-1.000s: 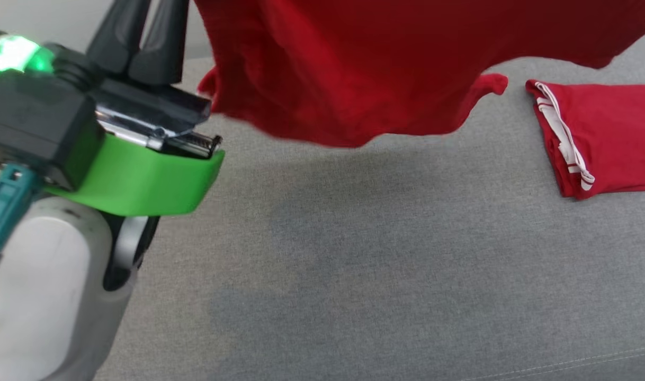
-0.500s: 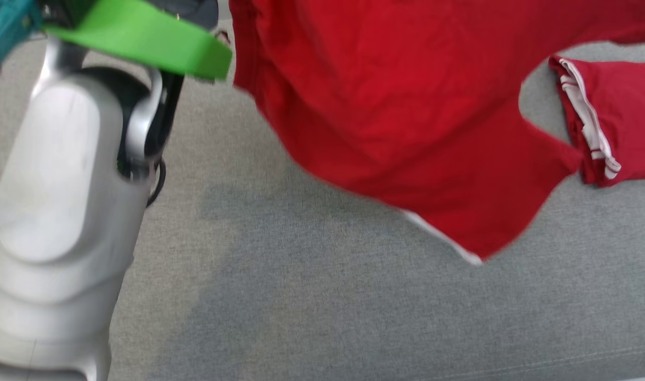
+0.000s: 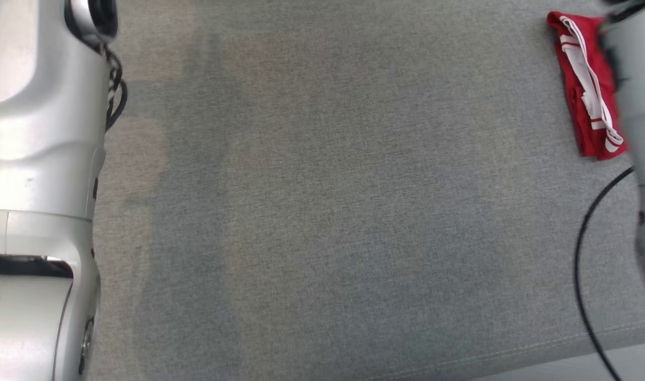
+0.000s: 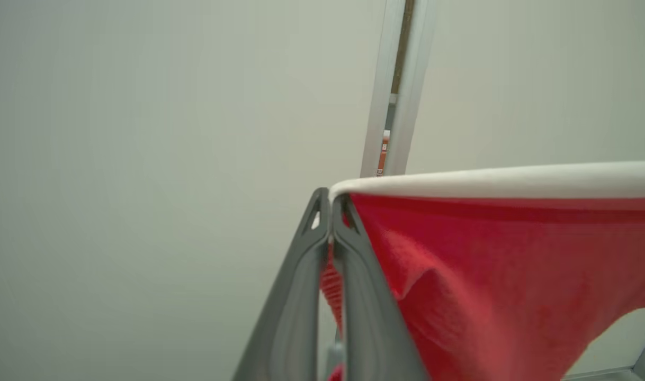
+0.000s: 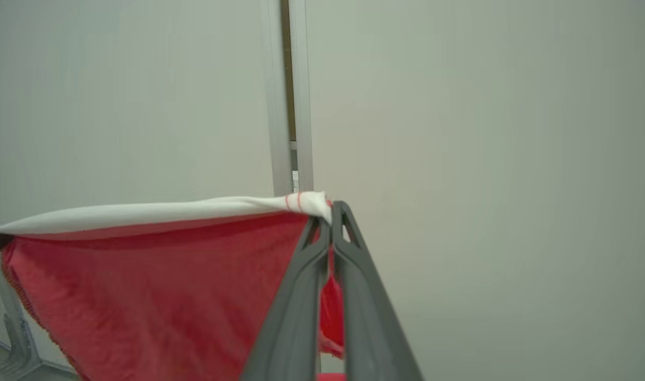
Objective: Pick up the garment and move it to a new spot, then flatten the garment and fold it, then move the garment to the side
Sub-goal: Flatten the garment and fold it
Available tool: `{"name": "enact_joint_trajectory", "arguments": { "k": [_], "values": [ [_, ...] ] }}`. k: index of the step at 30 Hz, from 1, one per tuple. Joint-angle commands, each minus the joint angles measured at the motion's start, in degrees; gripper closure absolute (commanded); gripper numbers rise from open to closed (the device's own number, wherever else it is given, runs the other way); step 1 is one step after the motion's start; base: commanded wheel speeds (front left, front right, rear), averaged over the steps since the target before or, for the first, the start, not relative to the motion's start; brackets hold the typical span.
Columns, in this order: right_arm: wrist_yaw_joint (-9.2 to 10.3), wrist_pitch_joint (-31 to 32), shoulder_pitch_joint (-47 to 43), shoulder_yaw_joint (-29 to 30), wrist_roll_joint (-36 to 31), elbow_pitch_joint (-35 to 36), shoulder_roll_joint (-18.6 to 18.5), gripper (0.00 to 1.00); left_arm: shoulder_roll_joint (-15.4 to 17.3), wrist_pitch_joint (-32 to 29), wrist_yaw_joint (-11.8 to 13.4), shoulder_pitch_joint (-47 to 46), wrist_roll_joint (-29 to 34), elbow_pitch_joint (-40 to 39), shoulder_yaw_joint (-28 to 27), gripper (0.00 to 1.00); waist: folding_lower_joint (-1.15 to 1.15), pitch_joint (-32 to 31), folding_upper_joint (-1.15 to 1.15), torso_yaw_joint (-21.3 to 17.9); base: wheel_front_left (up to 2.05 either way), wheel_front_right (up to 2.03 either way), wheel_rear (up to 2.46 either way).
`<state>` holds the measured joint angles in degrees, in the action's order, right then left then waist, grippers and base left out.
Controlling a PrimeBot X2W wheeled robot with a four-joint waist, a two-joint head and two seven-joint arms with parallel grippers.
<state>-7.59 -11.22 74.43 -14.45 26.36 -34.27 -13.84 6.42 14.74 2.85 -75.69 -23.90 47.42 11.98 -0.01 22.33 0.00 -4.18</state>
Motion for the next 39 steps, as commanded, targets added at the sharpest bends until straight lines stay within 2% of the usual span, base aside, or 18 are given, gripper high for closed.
{"name": "enact_joint_trajectory", "arguments": {
  "k": [1,4,7,12,17,26,30,33,39],
  "values": [
    [0.17,-0.7,0.2,-1.5,0.4,-3.9,1.4,1.0,1.4,0.4,1.2,1.8,1.2,3.2,-0.4,1.0,0.01,1.3,0.0,-1.2,0.0,0.0,0.0],
    [0.17,-2.1,-0.6,-4.3,1.7,-10.7,3.8,1.0,0.1,0.4,1.9,4.7,0.9,7.5,-1.5,1.0,0.01,2.5,0.0,-1.4,0.0,0.0,0.0],
    [0.17,-3.2,-3.0,-7.9,3.8,-15.6,5.8,1.0,-1.1,0.5,1.1,8.2,0.3,10.5,-2.7,1.0,0.01,4.5,0.0,-1.3,0.0,0.0,0.0],
    [0.17,-4.0,-9.1,-12.5,7.4,-17.6,6.0,1.0,-2.8,0.4,-0.4,14.8,-1.3,12.9,-4.7,1.0,0.01,6.0,0.0,-0.6,0.0,0.0,0.0],
    [0.17,-4.0,-21.3,-12.4,9.9,-8.8,3.5,1.0,-3.3,0.4,-3.3,24.0,-0.8,9.7,-4.9,1.0,0.01,5.2,0.0,-0.1,0.0,0.0,0.0],
    [0.17,-4.0,-47.8,-5.1,6.2,13.0,-1.3,1.0,-3.4,0.3,-5.2,44.8,6.0,-8.2,-3.8,1.0,0.01,-1.2,0.0,0.6,0.0,0.0,0.0],
    [0.18,-4.0,-59.3,-0.7,3.5,21.8,-2.4,1.0,-1.7,0.4,-5.3,53.4,7.4,-15.4,-4.3,1.0,0.01,-4.2,0.0,1.0,0.0,0.0,0.0],
    [0.23,-4.0,-66.6,2.7,1.9,27.3,-2.5,1.0,-0.5,0.0,-4.3,59.1,7.8,-20.6,-4.5,1.0,0.01,-6.0,0.0,1.2,0.0,0.0,0.0],
    [0.25,-3.9,-79.4,8.4,-1.3,38.1,-0.8,1.0,1.1,-9.0,-2.5,71.5,7.2,-37.2,-3.4,1.0,0.01,-8.6,0.0,1.4,0.0,0.0,0.0]
  ]
}}
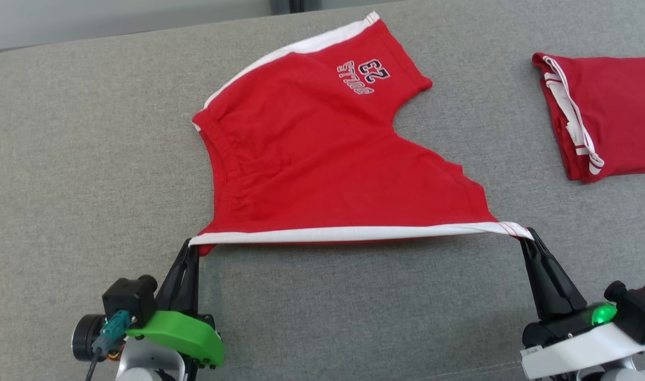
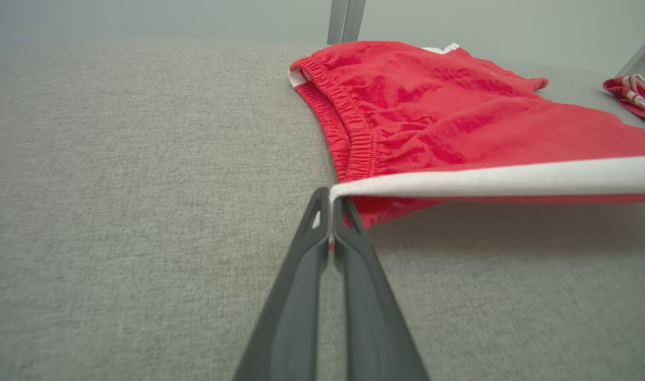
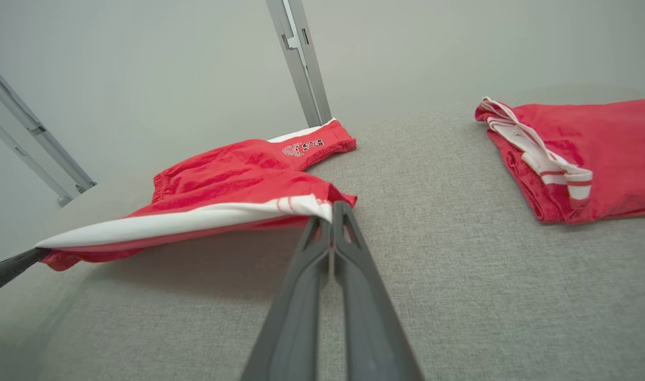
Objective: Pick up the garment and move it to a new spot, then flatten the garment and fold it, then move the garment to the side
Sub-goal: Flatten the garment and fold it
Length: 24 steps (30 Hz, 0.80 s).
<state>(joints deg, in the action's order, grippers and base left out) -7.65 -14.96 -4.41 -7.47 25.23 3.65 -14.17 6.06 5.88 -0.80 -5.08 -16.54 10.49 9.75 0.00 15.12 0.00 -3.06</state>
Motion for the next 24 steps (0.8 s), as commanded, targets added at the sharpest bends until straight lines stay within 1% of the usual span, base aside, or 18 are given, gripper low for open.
{"name": "enact_joint_trajectory", "arguments": {
  "k": [1,5,7,10,13,15,17,19,24],
  "values": [
    [0.31,0.2,-2.2,2.0,-0.5,2.1,-0.4,1.0,1.8,-2.3,1.5,2.5,-0.2,-3.7,-1.0,1.0,0.0,-1.6,0.0,0.2,0.0,0.0,0.0],
    [0.3,2.6,-6.3,3.8,-1.7,7.7,-0.4,1.0,3.0,-9.4,3.1,7.6,-0.2,-14.7,-0.5,1.0,0.0,-2.0,0.0,0.0,0.0,0.0,0.0],
    [0.3,3.9,-6.7,4.5,-1.8,8.5,-0.7,1.0,3.8,-12.5,3.2,8.9,-0.5,-17.8,-0.2,1.0,0.0,-1.8,0.0,-0.1,0.0,0.0,0.0],
    [0.3,4.9,-4.3,4.9,-1.2,8.2,-0.8,1.0,4.2,-15.0,3.1,8.2,-0.7,-20.2,0.1,1.0,0.0,-1.0,0.0,-0.1,0.0,0.0,0.0],
    [0.3,5.4,-0.1,5.5,-0.2,5.1,-1.8,1.0,4.7,-16.9,2.2,4.5,-1.3,-19.8,0.4,1.0,0.0,1.1,0.0,0.5,0.0,0.0,0.0],
    [0.31,5.6,3.9,5.0,0.7,1.8,-3.2,1.0,3.8,-17.4,2.0,2.4,-2.1,-19.0,0.5,1.0,0.0,3.0,0.0,0.9,0.0,0.0,0.0],
    [0.31,5.6,9.2,4.2,1.7,-1.3,-4.6,1.0,3.6,-17.8,1.7,-0.7,-2.5,-17.6,0.6,1.0,0.0,5.9,0.0,1.3,0.0,0.0,0.0],
    [0.31,5.8,15.4,2.9,3.1,-5.0,-6.4,1.0,3.1,-17.3,0.8,-5.2,-2.8,-15.7,0.8,1.0,0.0,8.9,0.0,2.1,0.0,0.0,0.0],
    [0.29,6.9,31.3,-2.4,5.3,-12.7,-10.8,1.0,2.5,-16.1,-0.7,-15.8,-1.8,-10.7,1.7,1.0,0.0,14.1,0.0,4.2,0.0,0.0,0.0]
  ]
}}
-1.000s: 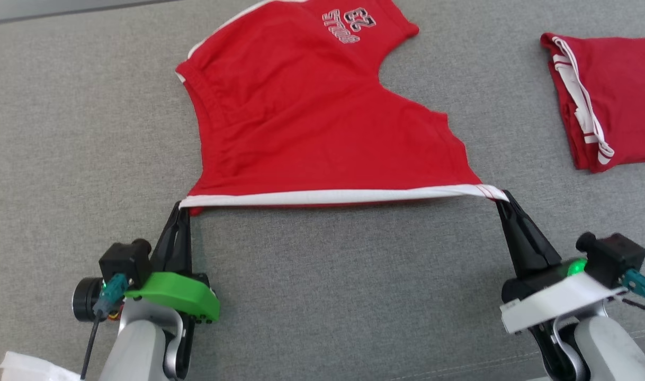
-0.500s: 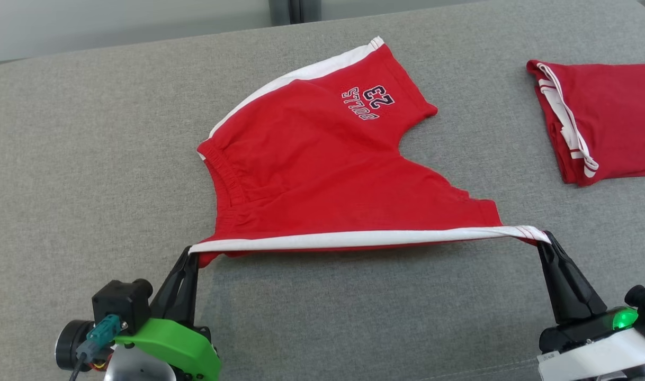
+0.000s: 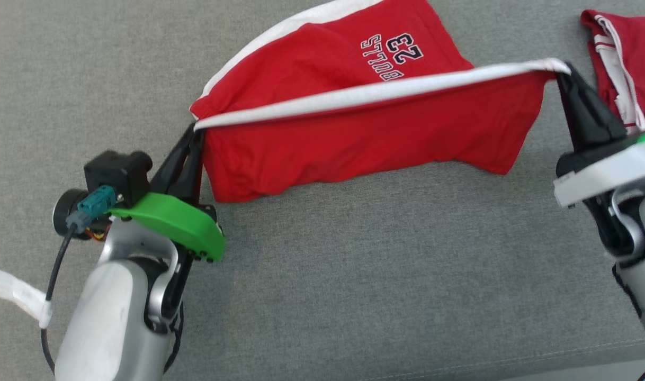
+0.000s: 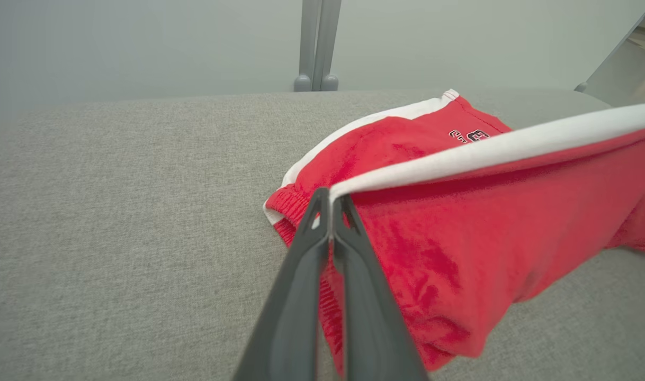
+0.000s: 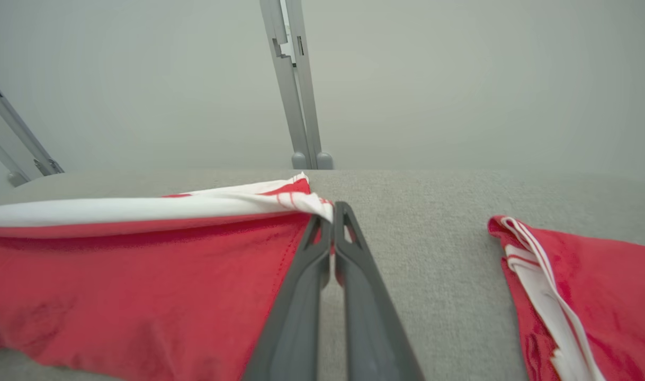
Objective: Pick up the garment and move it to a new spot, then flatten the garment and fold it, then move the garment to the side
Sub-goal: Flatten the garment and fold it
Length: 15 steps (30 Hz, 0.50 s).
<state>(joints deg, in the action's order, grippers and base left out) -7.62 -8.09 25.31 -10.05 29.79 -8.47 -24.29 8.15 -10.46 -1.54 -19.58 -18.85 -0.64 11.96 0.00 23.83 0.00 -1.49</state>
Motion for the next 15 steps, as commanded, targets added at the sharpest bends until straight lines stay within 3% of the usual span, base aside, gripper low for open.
{"name": "enact_joint_trajectory", "arguments": {
  "k": [1,8,15],
  "values": [
    [0.25,0.4,4.6,-1.1,1.1,-2.1,-1.4,1.0,0.0,0.7,-0.3,-3.2,0.3,1.4,-0.3,1.0,0.0,5.9,0.0,3.0,0.0,0.0,0.0],
    [0.2,3.6,24.9,-10.4,4.5,-15.8,-4.8,1.0,-2.0,1.7,-2.3,-16.1,-0.3,10.4,1.9,1.0,0.0,10.2,0.0,7.0,0.0,0.0,0.0],
    [0.2,2.8,37.8,-17.4,7.8,-27.8,-5.0,1.0,-3.5,4.7,-3.2,-24.6,-1.1,18.4,3.6,1.0,0.0,13.2,0.0,9.7,0.0,0.0,0.0]
  ]
}}
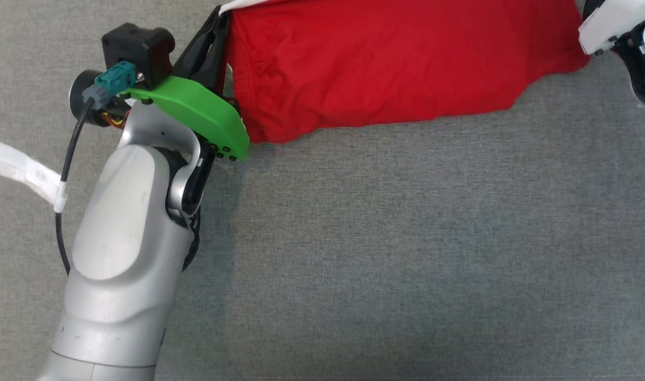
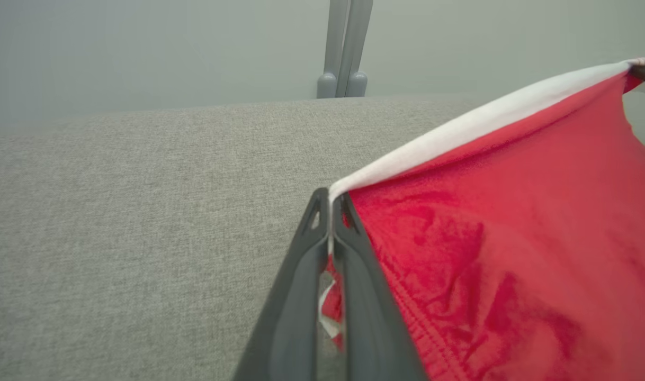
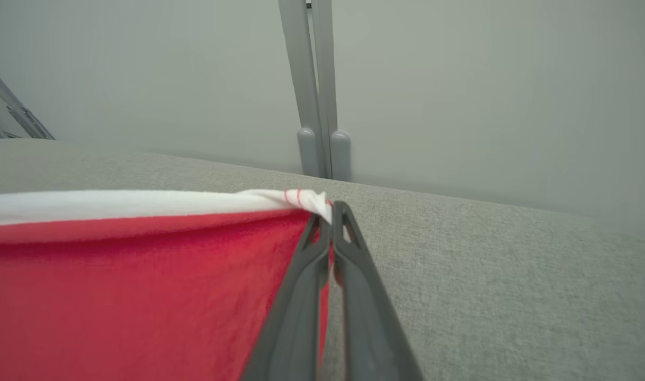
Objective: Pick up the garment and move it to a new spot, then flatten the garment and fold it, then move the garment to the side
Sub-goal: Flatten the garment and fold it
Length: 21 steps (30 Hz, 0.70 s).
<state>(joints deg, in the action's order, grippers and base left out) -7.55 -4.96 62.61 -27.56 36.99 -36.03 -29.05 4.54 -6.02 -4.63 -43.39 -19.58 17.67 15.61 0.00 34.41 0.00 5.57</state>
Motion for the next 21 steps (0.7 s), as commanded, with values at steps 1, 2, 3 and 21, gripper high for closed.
{"name": "enact_joint_trajectory", "arguments": {
  "k": [1,2,3,21],
  "values": [
    [0.14,-0.2,2.0,-1.1,0.8,-1.9,0.0,1.0,0.0,0.5,-0.3,-1.7,-0.5,1.3,0.2,1.0,0.0,3.0,0.0,2.8,0.0,0.0,0.0],
    [0.14,-0.6,3.1,-2.1,1.2,-3.0,0.2,1.0,-0.1,0.8,-0.4,-2.4,-0.6,2.2,0.4,1.0,0.0,3.3,0.0,2.9,0.0,0.0,0.0],
    [0.14,-1.1,4.3,-3.2,1.5,-4.1,0.3,1.0,-0.3,0.8,-0.7,-3.1,-0.8,3.1,0.8,1.0,0.0,3.7,0.0,3.1,0.0,0.0,0.0],
    [0.12,-10.2,-9.0,9.6,-6.4,8.9,2.6,0.0,1.2,16.3,5.2,5.8,0.1,-0.4,0.3,0.0,0.0,-2.9,0.0,-2.8,0.0,0.0,0.0]
  ]
}}
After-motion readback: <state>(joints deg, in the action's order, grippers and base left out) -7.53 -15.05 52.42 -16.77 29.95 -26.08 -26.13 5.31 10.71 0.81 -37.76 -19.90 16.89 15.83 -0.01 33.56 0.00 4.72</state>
